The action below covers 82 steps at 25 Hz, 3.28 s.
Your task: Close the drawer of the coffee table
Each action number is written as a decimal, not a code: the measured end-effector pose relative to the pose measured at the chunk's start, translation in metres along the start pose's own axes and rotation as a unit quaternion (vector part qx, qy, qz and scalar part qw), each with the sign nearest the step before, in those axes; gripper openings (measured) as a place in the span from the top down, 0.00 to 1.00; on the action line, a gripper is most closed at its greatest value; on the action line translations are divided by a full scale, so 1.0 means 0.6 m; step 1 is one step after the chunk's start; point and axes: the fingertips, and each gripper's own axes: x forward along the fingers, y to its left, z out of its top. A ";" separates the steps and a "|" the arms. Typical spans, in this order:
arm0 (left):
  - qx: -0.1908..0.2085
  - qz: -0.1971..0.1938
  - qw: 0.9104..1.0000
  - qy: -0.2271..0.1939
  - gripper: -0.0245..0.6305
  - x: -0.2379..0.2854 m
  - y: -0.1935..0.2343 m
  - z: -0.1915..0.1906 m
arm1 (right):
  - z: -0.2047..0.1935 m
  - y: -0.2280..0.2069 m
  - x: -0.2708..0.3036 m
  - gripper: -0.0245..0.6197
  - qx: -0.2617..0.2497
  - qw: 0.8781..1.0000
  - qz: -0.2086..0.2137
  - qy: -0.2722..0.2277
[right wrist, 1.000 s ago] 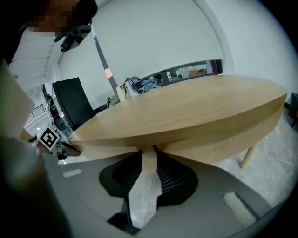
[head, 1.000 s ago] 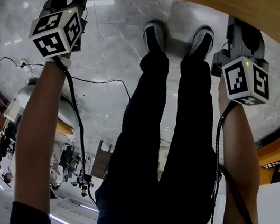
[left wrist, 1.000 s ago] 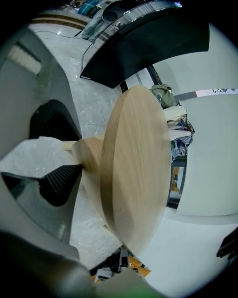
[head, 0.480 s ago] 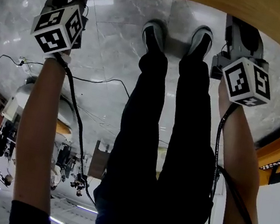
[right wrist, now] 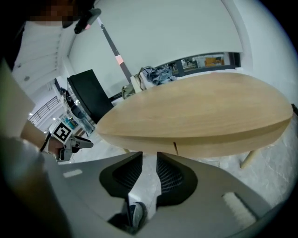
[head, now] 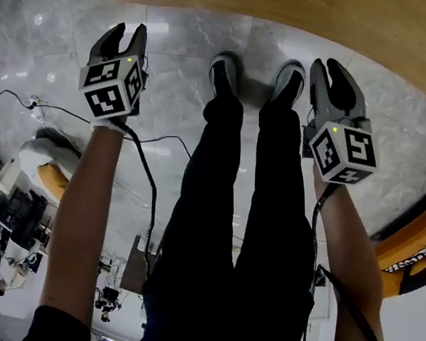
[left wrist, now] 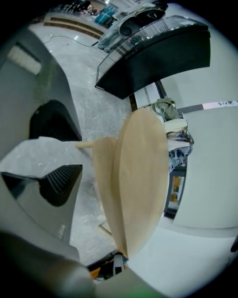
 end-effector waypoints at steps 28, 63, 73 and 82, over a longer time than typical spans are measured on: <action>-0.043 -0.119 0.921 -0.367 0.81 -0.852 -0.235 0.438 | 0.629 0.403 -0.558 0.96 -0.175 0.935 0.131 -0.280; -0.018 -0.126 0.852 -0.508 0.96 -1.075 -0.174 0.545 | 0.726 0.539 -0.706 0.96 -0.245 0.886 0.119 -0.374; -0.019 -0.132 0.854 -0.504 0.96 -1.067 -0.166 0.548 | 0.730 0.543 -0.703 0.96 -0.243 0.887 0.118 -0.374; -0.019 -0.133 0.855 -0.501 0.96 -1.061 -0.166 0.550 | 0.732 0.544 -0.697 0.96 -0.245 0.888 0.119 -0.371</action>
